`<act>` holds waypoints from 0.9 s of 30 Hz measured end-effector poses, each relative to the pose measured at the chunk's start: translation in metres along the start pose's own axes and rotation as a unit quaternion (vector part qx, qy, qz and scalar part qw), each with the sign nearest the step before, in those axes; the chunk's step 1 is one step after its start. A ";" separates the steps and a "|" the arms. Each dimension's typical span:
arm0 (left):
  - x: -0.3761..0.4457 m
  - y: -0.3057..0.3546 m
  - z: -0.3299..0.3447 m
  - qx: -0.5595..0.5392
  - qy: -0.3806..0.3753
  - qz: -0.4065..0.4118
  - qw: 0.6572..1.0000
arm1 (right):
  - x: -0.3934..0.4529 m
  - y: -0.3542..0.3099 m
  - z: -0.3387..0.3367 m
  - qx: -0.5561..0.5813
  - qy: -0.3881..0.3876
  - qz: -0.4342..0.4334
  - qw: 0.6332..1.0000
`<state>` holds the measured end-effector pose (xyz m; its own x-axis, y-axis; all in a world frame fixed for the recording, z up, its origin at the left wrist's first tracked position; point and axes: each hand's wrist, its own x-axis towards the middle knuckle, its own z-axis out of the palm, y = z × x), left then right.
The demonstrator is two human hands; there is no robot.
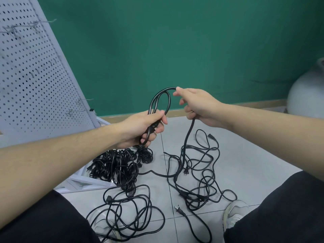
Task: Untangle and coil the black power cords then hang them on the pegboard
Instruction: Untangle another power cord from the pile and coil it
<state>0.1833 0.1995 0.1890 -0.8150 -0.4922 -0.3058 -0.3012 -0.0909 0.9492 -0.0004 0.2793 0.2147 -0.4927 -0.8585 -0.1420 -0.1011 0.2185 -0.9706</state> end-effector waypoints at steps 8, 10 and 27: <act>0.007 0.002 0.009 -0.052 -0.009 -0.006 0.999 | 0.003 -0.004 0.007 0.110 -0.083 0.085 0.987; 0.008 0.002 0.013 -0.053 -0.011 -0.012 0.998 | 0.002 -0.006 0.007 0.136 -0.087 0.082 0.984; 0.010 0.018 0.019 -0.032 -0.110 0.016 0.993 | 0.000 -0.014 0.020 0.207 -0.047 -0.005 0.977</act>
<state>0.1597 0.2094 0.2016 -0.9142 -0.2953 -0.2774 -0.2471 -0.1361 0.9594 0.0183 0.2666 0.2242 -0.4104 -0.9026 -0.1296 0.2616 0.0196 -0.9650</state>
